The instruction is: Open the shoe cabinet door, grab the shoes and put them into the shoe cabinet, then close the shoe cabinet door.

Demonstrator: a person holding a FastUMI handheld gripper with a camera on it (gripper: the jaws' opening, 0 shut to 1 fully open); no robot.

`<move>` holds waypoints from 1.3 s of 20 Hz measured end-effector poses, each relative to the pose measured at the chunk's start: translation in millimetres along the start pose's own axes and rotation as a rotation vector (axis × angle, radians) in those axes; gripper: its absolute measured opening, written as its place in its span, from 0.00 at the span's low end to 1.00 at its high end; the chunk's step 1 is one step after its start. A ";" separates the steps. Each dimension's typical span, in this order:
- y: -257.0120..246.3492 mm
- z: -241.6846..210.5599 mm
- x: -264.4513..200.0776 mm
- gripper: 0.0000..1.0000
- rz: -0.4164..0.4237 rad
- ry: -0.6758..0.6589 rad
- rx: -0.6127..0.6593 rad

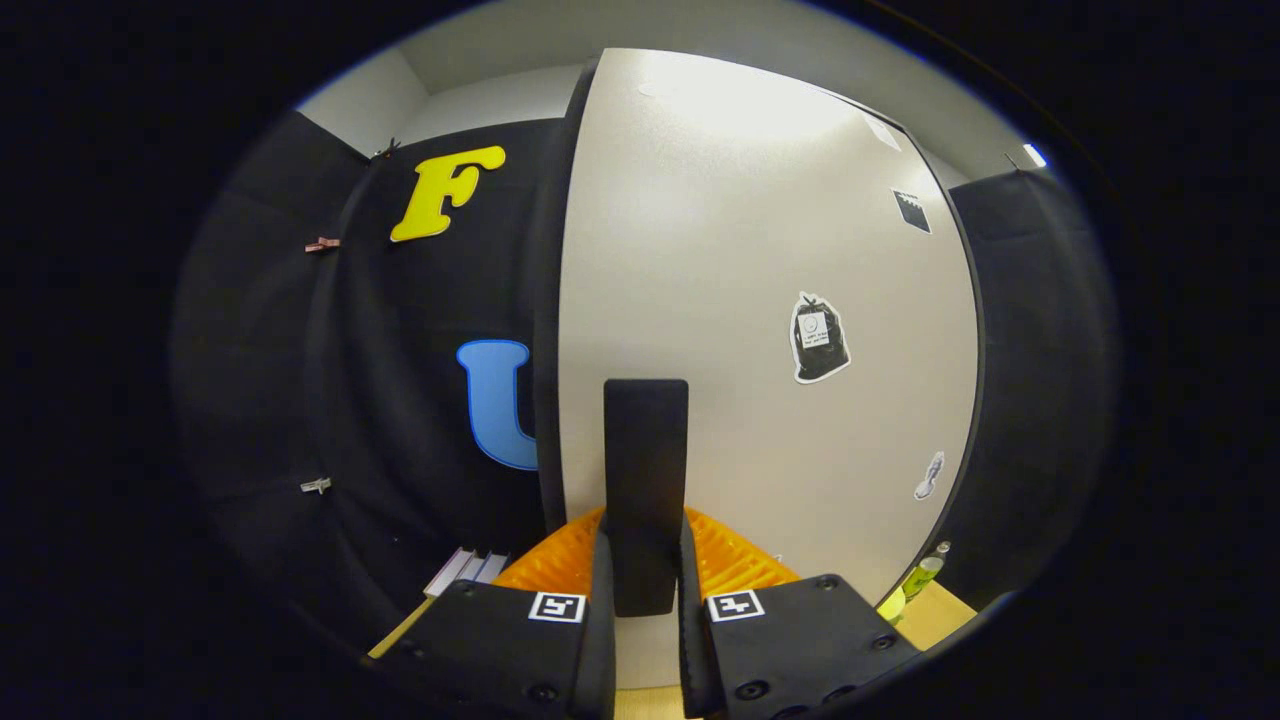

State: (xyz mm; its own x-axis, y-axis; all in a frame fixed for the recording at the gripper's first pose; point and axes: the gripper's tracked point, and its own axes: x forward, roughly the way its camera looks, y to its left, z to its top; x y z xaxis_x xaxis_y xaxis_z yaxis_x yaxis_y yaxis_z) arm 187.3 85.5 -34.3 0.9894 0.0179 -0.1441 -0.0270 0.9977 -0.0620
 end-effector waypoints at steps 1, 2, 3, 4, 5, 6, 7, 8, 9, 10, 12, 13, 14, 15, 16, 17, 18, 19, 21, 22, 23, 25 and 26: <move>-2.4 -0.3 -6.4 0.30 0.000 -0.003 -0.007; -3.5 0.6 -10.5 0.29 0.002 -0.007 -0.010; -4.2 1.7 -14.5 0.30 0.007 -0.011 -0.008; -4.9 2.2 -20.8 0.30 0.018 -0.008 0.002; -5.5 3.8 -29.7 0.29 0.030 -0.005 0.016; -6.7 5.2 -37.2 0.29 0.042 0.001 0.027; -10.6 4.7 -44.2 0.29 0.049 0.003 0.031; -14.3 5.4 -51.9 0.29 0.050 0.004 0.028; -19.4 4.9 -58.5 0.29 0.050 0.006 0.026; -23.7 5.0 -64.9 0.29 0.052 0.009 0.027; -31.2 4.4 -77.3 0.29 0.060 0.014 0.032; -35.2 4.9 -83.8 0.29 0.065 0.013 0.031; -39.7 4.9 -89.2 0.29 0.072 0.015 0.027; -43.8 4.6 -94.6 0.29 0.079 0.015 0.024; -47.8 4.8 -99.6 0.29 0.087 0.017 0.023; -52.4 4.9 -103.9 0.29 0.097 0.017 0.023; -57.2 5.2 -108.9 0.29 0.108 0.018 0.022; -62.4 4.6 -113.7 0.29 0.118 0.021 0.021; -72.5 3.6 -124.6 0.29 0.138 0.028 0.023; -77.7 3.7 -130.5 0.29 0.147 0.030 0.025; -83.8 3.7 -136.2 0.29 0.154 0.031 0.025; -97.2 4.3 -146.7 0.29 0.162 0.032 0.027; -103.8 4.8 -151.1 0.29 0.166 0.030 0.033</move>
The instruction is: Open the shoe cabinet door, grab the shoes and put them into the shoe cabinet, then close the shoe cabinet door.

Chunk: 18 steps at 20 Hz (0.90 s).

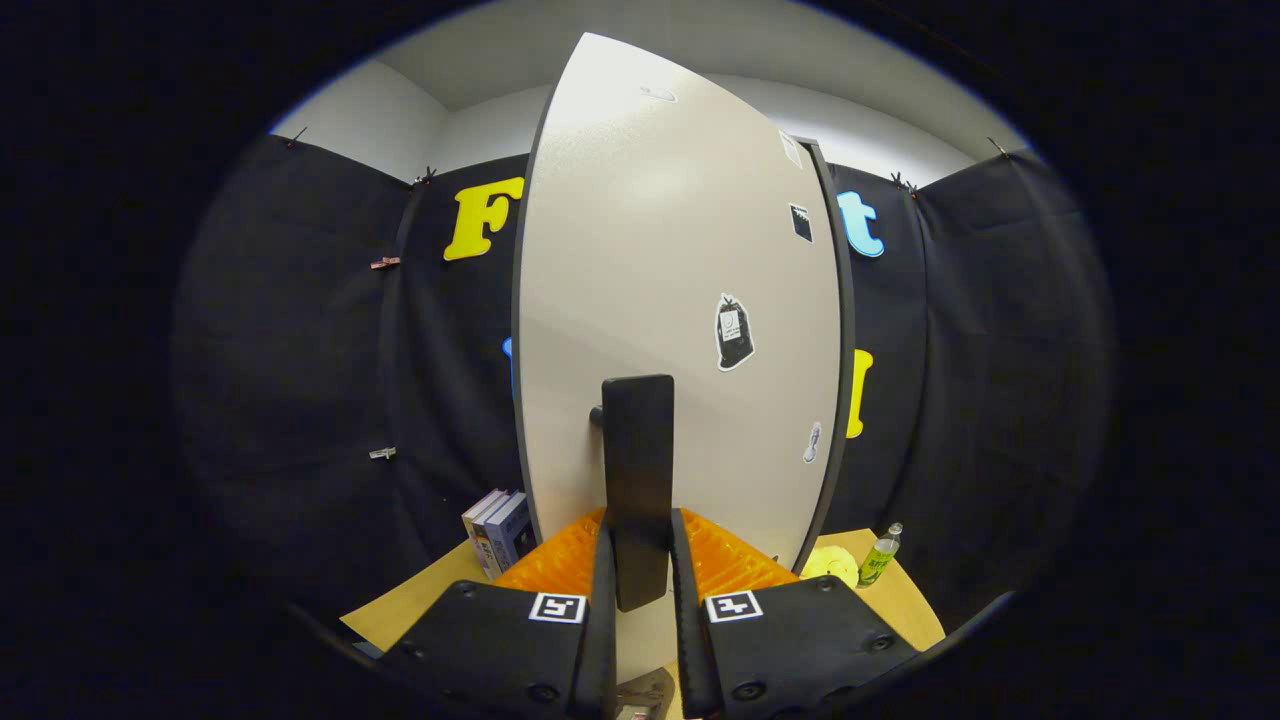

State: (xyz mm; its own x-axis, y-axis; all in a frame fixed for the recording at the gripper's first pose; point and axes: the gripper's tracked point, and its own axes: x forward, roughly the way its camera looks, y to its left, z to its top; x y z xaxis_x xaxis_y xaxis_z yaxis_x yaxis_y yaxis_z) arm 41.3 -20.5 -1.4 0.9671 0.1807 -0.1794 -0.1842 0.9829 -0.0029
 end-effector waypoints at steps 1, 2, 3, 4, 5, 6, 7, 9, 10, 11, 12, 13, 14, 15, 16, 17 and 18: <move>-5.4 -0.5 -4.2 0.29 0.003 0.001 0.005; -10.3 -0.2 -8.7 0.28 0.006 0.007 0.007; -15.0 -0.7 -13.1 0.28 0.008 0.012 0.002; -20.0 -0.2 -17.3 0.28 0.006 0.013 -0.007; -26.1 -0.1 -21.0 0.28 0.002 0.013 -0.016; -32.2 0.5 -24.5 0.29 -0.004 0.011 -0.019; -36.7 0.9 -27.1 0.28 -0.009 0.009 -0.017; -48.0 1.8 -34.5 0.28 -0.014 0.007 -0.005; -53.3 1.2 -38.6 0.28 -0.017 0.007 -0.002; -58.7 1.1 -41.3 0.28 -0.023 0.008 -0.004; -63.6 1.0 -44.1 0.28 -0.033 0.009 -0.008; -69.0 1.1 -44.8 0.28 -0.043 0.009 -0.012; -74.8 1.6 -46.9 0.28 -0.054 0.008 -0.012; -78.6 1.0 -47.3 0.28 -0.064 0.010 -0.008; -80.3 -0.4 -47.5 0.28 -0.073 0.014 0.000; -84.3 -1.8 -50.6 0.28 -0.084 0.018 0.011; -90.1 -3.5 -56.2 0.28 -0.097 0.026 0.023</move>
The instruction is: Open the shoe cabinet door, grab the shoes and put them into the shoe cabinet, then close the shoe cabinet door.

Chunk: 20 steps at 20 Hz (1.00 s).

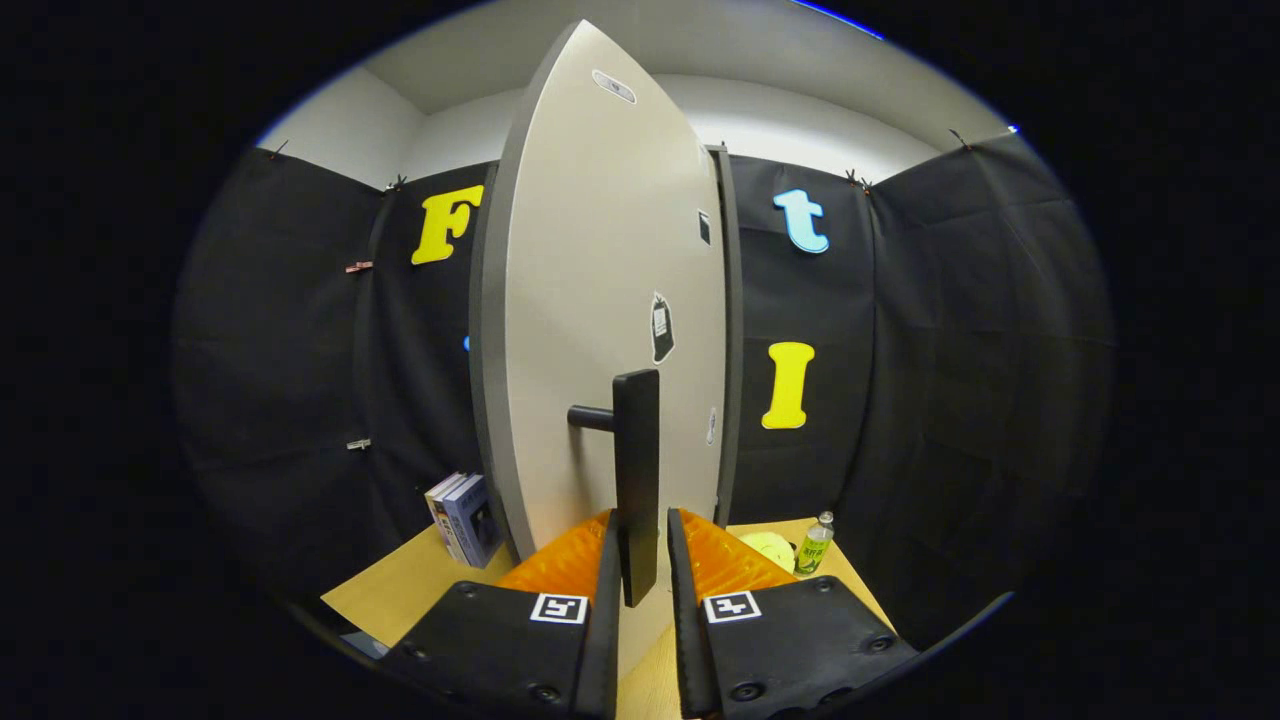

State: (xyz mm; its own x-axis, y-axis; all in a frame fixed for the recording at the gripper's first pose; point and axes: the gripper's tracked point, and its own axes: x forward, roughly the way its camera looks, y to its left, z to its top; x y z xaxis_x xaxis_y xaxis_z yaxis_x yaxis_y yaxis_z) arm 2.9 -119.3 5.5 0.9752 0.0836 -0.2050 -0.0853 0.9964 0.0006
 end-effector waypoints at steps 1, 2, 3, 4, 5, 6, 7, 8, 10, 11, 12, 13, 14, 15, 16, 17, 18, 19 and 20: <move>-10.6 -1.8 -6.5 0.28 -0.014 0.007 0.009; -19.1 -1.2 -12.6 0.28 -0.032 0.008 0.015; -27.6 1.0 -16.7 0.28 -0.056 0.006 0.019; -36.7 2.8 -23.5 0.28 -0.083 0.001 0.024; -43.9 4.8 -30.5 0.28 -0.104 -0.005 0.031; -50.4 8.2 -37.1 0.28 -0.124 -0.015 0.038; -56.8 10.3 -42.9 0.27 -0.150 -0.024 0.043; -62.9 11.9 -49.2 0.27 -0.175 -0.031 0.044; -72.7 16.8 -56.4 0.25 -0.204 -0.056 0.048; -70.2 18.3 -62.6 0.21 -0.209 -0.069 0.051; -70.8 19.7 -64.3 0.21 -0.215 -0.082 0.051; -70.6 18.7 -64.0 0.21 -0.215 -0.091 0.049; -68.8 17.8 -64.0 0.21 -0.214 -0.095 0.047; -66.8 15.7 -63.8 0.21 -0.208 -0.094 0.046; -62.7 12.8 -62.2 0.21 -0.198 -0.087 0.048; -57.6 9.1 -57.9 0.21 -0.184 -0.077 0.053; -52.0 4.5 -53.7 0.21 -0.167 -0.063 0.057; -44.2 -2.3 -49.8 0.21 -0.147 -0.048 0.061; -36.0 -8.6 -45.0 0.21 -0.127 -0.033 0.064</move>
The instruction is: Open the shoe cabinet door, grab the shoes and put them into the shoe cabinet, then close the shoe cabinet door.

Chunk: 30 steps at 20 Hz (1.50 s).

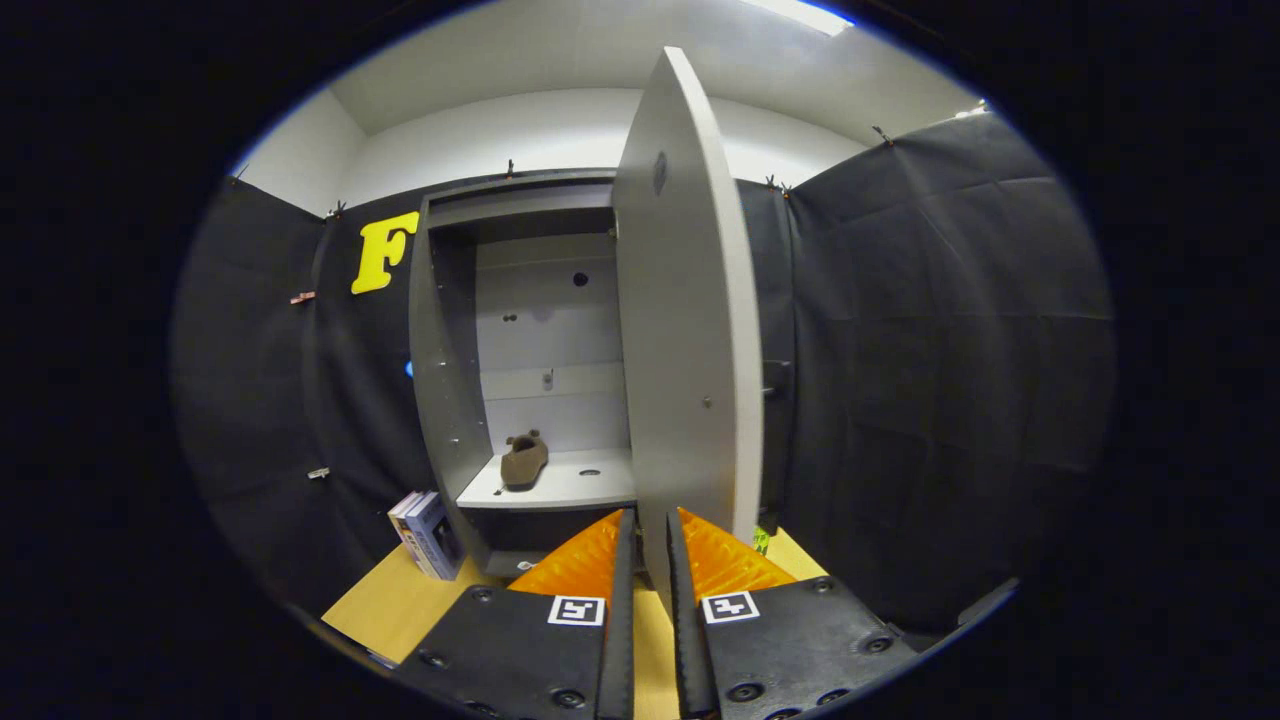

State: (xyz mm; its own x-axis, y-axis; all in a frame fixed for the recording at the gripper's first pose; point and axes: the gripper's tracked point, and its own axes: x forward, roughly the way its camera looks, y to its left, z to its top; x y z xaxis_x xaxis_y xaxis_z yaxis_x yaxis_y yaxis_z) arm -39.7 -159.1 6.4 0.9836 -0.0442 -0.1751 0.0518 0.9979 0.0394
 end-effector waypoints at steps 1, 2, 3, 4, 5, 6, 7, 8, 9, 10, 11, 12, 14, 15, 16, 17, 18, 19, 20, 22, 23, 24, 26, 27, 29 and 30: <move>8.5 -8.2 6.4 0.21 0.019 0.020 0.000; 17.1 -18.7 10.8 0.21 0.038 0.044 -0.003; 25.5 -30.3 14.1 0.21 0.057 0.073 -0.010; 34.7 -41.8 17.8 0.21 0.077 0.102 -0.018; 42.3 -54.1 20.9 0.21 0.092 0.126 -0.024; 49.7 -65.8 25.1 0.21 0.103 0.149 -0.029; 57.9 -79.7 27.9 0.21 0.114 0.178 -0.032; 66.7 -95.5 31.2 0.21 0.125 0.214 -0.030; 75.8 -113.4 37.3 0.21 0.129 0.253 -0.031; 83.7 -131.2 41.0 0.21 0.136 0.296 -0.032; 91.1 -150.6 43.6 0.21 0.142 0.340 -0.036; 98.2 -169.1 45.2 0.21 0.149 0.387 -0.038; 109.3 -204.7 48.3 0.21 0.150 0.473 -0.037; 111.1 -219.5 50.7 0.21 0.143 0.508 -0.033; 114.8 -233.4 51.1 0.21 0.139 0.539 -0.025; 118.8 -246.5 50.9 0.21 0.133 0.567 -0.021; 120.9 -260.0 50.6 0.21 0.128 0.594 -0.020; 124.9 -274.7 51.6 0.21 0.121 0.621 -0.024; 127.2 -288.9 52.9 0.21 0.113 0.643 -0.032; 129.6 -313.0 54.7 0.21 0.092 0.681 -0.045; 129.8 -325.1 55.0 0.21 0.082 0.698 -0.050; 128.6 -337.3 55.4 0.21 0.070 0.716 -0.053; 129.8 -365.5 54.5 0.21 0.052 0.763 -0.048; 130.0 -379.6 54.1 0.21 0.045 0.789 -0.051; 130.7 -403.6 51.4 0.21 0.045 0.836 -0.061; 130.7 -413.6 50.6 0.21 0.046 0.856 -0.068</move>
State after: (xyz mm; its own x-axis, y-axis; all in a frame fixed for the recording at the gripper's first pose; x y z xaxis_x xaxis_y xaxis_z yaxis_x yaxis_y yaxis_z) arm -54.7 -11.1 -404.2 0.5141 0.0208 -0.8575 -0.0226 0.9997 0.0107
